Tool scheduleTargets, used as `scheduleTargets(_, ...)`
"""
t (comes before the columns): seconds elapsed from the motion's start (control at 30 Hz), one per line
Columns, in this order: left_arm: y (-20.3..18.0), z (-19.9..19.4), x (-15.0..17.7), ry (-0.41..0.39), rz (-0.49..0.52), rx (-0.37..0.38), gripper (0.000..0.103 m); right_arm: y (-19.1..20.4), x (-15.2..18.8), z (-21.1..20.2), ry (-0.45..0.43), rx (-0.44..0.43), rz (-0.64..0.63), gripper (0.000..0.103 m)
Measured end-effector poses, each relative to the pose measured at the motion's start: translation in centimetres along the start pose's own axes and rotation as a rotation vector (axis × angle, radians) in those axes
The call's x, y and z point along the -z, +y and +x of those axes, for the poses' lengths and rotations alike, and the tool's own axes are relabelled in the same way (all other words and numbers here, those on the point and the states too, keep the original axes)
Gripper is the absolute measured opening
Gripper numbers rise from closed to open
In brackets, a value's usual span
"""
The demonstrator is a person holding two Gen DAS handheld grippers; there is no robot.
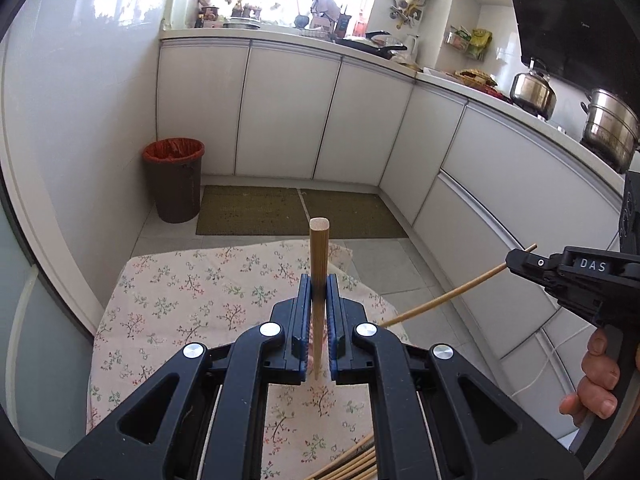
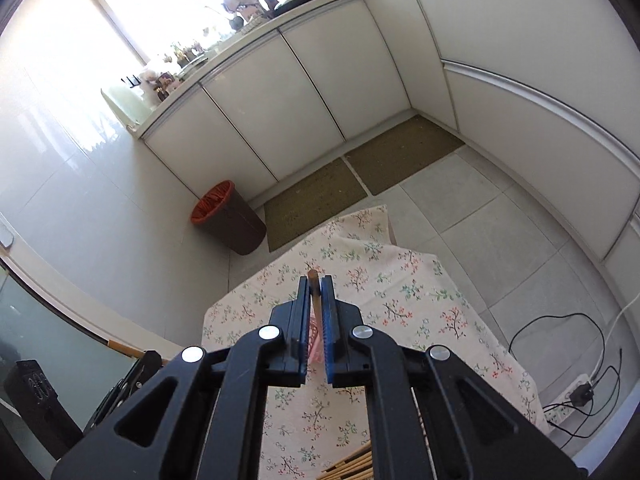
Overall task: Organize utensils
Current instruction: 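Carry both chopsticks upright over the pink cup and open both grippers to drop them in, then return to the chopstick pile and grasp a chopstick with each gripper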
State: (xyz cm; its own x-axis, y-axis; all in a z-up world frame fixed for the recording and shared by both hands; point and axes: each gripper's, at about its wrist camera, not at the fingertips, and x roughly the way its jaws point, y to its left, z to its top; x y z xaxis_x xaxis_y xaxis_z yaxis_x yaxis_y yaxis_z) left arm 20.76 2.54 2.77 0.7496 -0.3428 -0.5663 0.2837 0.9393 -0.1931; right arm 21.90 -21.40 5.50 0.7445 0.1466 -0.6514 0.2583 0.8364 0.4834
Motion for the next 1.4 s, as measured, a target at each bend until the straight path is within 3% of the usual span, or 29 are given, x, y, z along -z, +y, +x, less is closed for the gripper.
scheduleTargets(0.27, 0.3, 3.0, -2.5, -0.025, -0.032, -0.044, 0.007, 3.4, -2.4, 1.2, -0.030, -0.030, -0.074, 0.006)
scheduleTargets(0.57, 2.1, 7.9, -1.4, 0.050, -0.072, -0.038, 0.011, 4.4, -1.6, 7.3, 0.028, -0.011, -0.129, 0.006)
scheduleTargets(0.97, 3.5, 5.2, -2.3, -0.017, -0.130, -0.021, 0.021, 5.0, 0.0, 10.8, 0.036, 0.016, -0.218, 0.008)
scheduleTargets(1.1, 3.1, 4.9, -2.4, -0.012, -0.117, -0.019, 0.023, 4.6, 0.5, 12.0, 0.081, 0.012, -0.248, 0.014)
scheduleTargets(1.2, 2.7, 4.9, -2.3, -0.005, -0.102, -0.019, 0.023, 3.8, 0.8, 11.7, 0.072, 0.023, -0.235, 0.027)
scheduleTargets(1.4, 1.8, 4.8, -1.9, 0.016, -0.077, -0.025, 0.026, 2.6, 1.1, 9.7, 0.026, 0.050, -0.228, 0.033)
